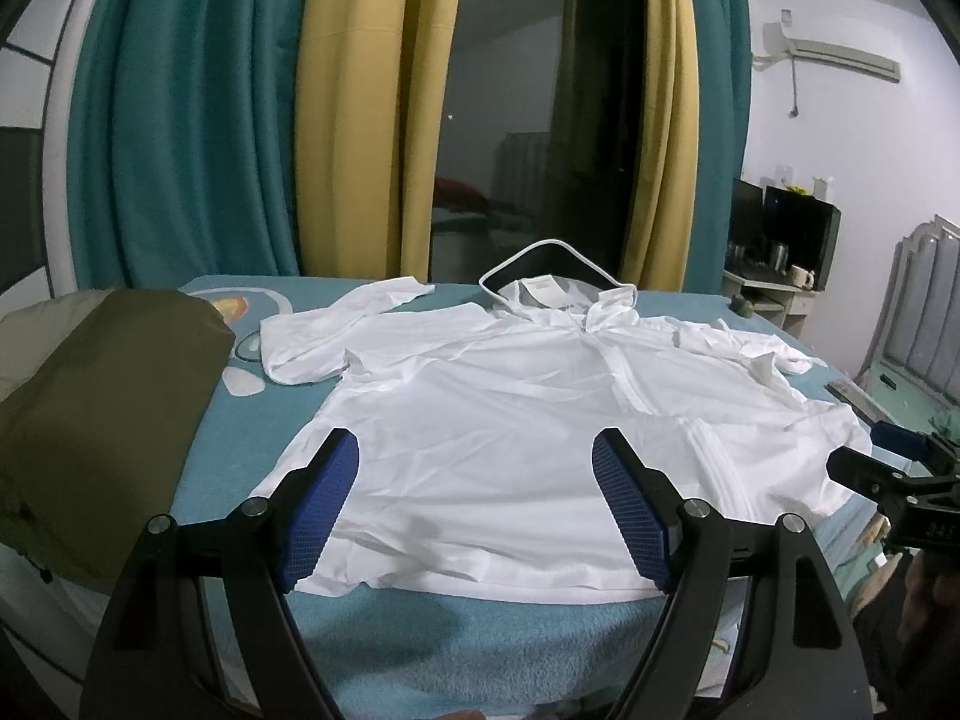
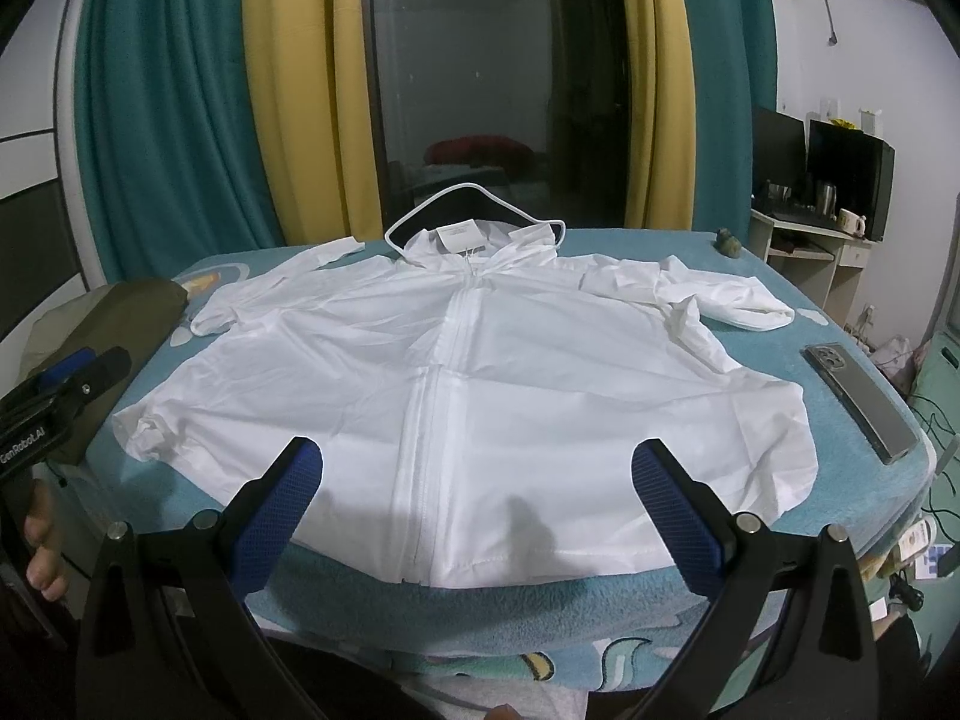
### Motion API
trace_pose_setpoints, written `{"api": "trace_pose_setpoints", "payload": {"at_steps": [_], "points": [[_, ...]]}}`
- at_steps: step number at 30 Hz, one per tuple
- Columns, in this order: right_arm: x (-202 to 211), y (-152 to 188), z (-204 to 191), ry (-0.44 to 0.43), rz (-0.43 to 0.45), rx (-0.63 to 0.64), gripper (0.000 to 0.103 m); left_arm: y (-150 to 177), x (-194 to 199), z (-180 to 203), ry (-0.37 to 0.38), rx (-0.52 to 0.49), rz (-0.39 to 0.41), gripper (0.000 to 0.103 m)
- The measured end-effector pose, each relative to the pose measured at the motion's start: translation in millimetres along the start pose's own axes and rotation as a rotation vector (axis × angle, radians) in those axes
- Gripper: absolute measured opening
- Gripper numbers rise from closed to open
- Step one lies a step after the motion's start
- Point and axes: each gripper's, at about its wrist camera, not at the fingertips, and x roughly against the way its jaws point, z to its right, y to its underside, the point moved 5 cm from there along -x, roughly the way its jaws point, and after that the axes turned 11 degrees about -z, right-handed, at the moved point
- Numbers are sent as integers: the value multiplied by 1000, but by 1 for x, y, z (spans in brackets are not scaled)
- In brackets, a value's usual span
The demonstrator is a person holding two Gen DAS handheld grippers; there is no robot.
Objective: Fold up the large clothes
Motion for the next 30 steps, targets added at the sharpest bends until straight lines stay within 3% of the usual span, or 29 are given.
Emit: {"api": "trace_pose_setpoints", "payload": {"at_steps": [30], "points": [[-4, 1, 0, -1, -11, -5, 102, -5, -3, 3, 1, -5, -9, 83]]}}
